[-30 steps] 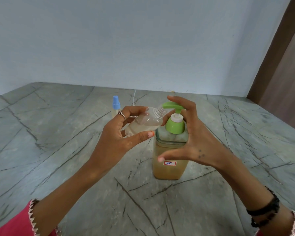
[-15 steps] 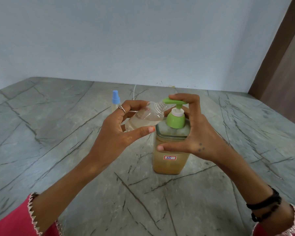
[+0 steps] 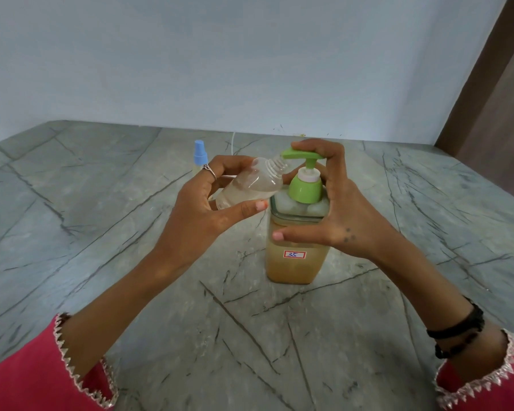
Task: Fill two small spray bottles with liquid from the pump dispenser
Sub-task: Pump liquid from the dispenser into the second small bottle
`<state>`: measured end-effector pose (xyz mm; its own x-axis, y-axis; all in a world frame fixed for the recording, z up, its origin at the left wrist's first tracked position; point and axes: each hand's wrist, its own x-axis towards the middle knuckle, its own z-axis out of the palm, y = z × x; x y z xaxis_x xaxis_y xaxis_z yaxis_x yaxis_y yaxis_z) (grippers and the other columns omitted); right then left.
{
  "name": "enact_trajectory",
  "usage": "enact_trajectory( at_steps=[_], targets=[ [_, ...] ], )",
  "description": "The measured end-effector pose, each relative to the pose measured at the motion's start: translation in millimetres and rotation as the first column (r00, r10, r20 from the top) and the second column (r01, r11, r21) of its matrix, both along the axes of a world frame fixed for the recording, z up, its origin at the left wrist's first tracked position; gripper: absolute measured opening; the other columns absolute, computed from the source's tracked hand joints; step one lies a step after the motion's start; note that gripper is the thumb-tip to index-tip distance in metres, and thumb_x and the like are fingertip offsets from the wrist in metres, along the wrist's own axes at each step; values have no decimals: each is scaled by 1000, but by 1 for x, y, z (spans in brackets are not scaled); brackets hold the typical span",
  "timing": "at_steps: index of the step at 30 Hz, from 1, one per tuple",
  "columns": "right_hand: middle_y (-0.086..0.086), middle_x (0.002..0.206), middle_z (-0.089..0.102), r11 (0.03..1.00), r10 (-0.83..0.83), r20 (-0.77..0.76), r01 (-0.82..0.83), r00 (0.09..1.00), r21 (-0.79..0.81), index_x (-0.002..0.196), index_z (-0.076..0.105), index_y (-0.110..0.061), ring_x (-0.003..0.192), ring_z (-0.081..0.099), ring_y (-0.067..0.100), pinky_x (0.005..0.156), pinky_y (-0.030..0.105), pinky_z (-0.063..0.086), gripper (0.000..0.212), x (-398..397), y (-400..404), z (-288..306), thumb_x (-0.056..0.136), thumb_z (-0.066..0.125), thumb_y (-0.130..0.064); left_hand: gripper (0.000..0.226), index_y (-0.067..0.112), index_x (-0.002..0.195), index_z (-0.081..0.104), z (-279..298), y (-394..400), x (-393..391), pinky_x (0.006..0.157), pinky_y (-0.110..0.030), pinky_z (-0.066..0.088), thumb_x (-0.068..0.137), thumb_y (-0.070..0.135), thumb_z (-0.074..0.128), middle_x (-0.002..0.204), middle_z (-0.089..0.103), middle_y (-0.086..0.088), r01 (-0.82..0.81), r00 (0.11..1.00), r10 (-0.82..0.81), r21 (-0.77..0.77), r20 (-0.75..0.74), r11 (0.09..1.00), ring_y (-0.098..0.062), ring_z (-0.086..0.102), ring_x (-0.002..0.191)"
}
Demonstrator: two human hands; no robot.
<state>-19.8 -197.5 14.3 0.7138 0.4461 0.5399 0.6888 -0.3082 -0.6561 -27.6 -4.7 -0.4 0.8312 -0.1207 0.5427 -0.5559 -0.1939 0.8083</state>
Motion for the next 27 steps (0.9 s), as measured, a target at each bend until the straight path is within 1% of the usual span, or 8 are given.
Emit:
enact_trajectory(
  at_steps=[4, 9, 13, 16, 19, 21, 25, 27],
  targets=[
    [-30, 117, 50, 1000, 0, 4, 0, 1000, -1, 119, 23, -61, 110, 59, -1, 88, 18, 51, 89, 1, -1, 0, 56, 82, -41, 47, 35, 106, 56, 0, -1, -1, 76, -20, 55, 64, 36, 76, 105, 64, 16, -1, 1000, 1, 7, 8, 1000, -4, 61, 100],
    [-22, 122, 49, 1000, 16, 11, -16, 1000, -6, 122, 22, -55, 110, 59, 0, 90, 20, 51, 90, 2, -2, -1, 56, 82, -40, 47, 34, 107, 57, 0, -1, 0, 75, -20, 54, 63, 40, 74, 105, 64, 15, 4, 1000, -4, -9, 4, 1000, -6, 61, 100],
    [-33, 120, 46, 1000, 24, 17, -24, 1000, -13, 121, 22, -59, 110, 59, -1, 89, 20, 52, 91, 2, -2, -1, 56, 82, -41, 48, 37, 105, 56, 0, -1, 0, 73, -16, 53, 61, 40, 76, 103, 64, 22, -5, 1000, 5, -2, 8, 1000, -2, 61, 100],
    [-34, 119, 46, 1000, 29, 16, -29, 999, -9, 121, 21, -61, 110, 58, -1, 88, 20, 52, 91, 2, -2, -1, 56, 82, -41, 46, 39, 105, 56, 0, -2, -1, 72, -14, 52, 62, 44, 71, 103, 63, 25, -7, 1000, 7, 3, 12, 1000, 0, 60, 100],
    [-37, 119, 45, 1000, 30, 16, -30, 999, -10, 121, 21, -62, 110, 58, -2, 86, 19, 52, 91, 2, -2, -1, 56, 82, -40, 45, 39, 104, 55, 1, -3, -1, 71, -13, 51, 65, 35, 75, 101, 62, 28, -17, 1000, 17, 0, 12, 1000, 2, 60, 99],
    [-36, 119, 46, 1000, 25, 13, -24, 1000, -13, 120, 20, -63, 110, 58, -3, 86, 18, 52, 92, 2, -2, -1, 56, 83, -40, 43, 39, 104, 55, 1, -3, -1, 70, -13, 51, 66, 32, 73, 100, 63, 29, -20, 1000, 20, -9, 10, 1000, 2, 60, 99],
    [-27, 120, 50, 1000, 8, 7, -8, 1000, -16, 118, 19, -65, 110, 58, -4, 86, 15, 51, 91, 1, -3, -1, 56, 81, -43, 43, 39, 104, 56, 0, -2, -2, 75, -19, 54, 66, 33, 75, 105, 64, 21, -21, 1000, 21, -26, 7, 999, -4, 62, 101],
    [-25, 120, 51, 1000, -3, 8, 3, 1000, -18, 118, 19, -66, 110, 58, -4, 86, 14, 50, 91, 1, -3, -1, 56, 81, -44, 41, 39, 103, 56, -1, -3, -2, 74, -18, 54, 67, 31, 73, 106, 64, 20, -21, 1000, 21, -35, 5, 999, -4, 62, 101]
  ],
)
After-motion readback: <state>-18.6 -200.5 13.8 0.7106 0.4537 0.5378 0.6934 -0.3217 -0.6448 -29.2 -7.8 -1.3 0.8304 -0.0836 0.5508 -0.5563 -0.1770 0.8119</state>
